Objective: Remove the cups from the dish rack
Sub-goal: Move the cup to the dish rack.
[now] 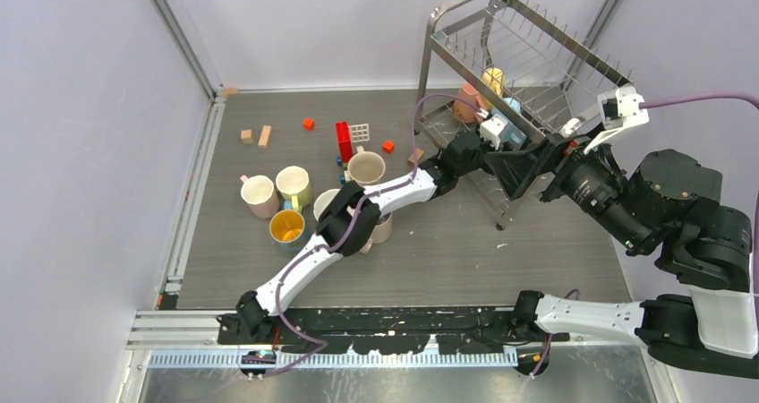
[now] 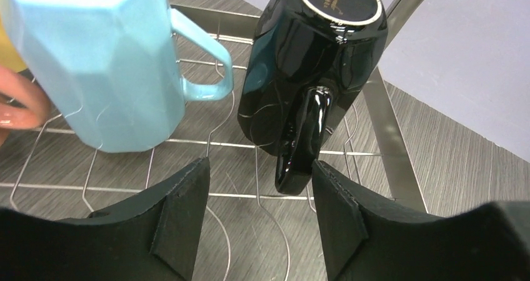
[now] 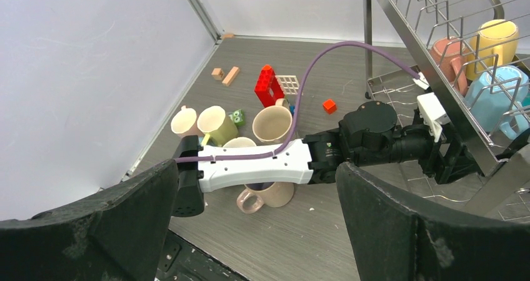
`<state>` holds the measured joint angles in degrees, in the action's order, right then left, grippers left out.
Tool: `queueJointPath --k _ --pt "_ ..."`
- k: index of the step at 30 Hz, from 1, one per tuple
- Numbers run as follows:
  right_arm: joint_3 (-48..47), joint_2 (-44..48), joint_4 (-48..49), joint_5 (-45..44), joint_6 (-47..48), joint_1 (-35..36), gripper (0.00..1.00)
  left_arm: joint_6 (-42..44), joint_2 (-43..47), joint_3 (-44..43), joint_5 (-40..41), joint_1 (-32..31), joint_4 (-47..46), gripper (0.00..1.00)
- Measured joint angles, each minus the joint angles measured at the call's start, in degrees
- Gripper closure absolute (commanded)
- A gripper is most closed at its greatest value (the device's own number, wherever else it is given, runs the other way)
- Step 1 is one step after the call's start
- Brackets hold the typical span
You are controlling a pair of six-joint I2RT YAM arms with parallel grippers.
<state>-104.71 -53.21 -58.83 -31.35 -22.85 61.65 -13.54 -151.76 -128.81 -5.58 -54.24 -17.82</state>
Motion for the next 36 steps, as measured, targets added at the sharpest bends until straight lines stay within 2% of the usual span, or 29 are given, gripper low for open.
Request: queueJointPath --k 10,23,36 --pt "0.98 0.87 0.0 -0.04 0.24 0.0 0.0 0.46 -7.41 -11.74 -2.05 -0.02 1.81 0.45" --pt "2.4 1.36 0.02 -0.07 0.68 0.0 0.0 -0.87 -7.45 -7.3 -4.13 -0.02 0.9 0.48" --pt "2.82 1.38 0.02 -0.07 0.9 0.0 0.0 -2.47 -9.4 -13.44 -4.11 -0.2 0.11 0.46"
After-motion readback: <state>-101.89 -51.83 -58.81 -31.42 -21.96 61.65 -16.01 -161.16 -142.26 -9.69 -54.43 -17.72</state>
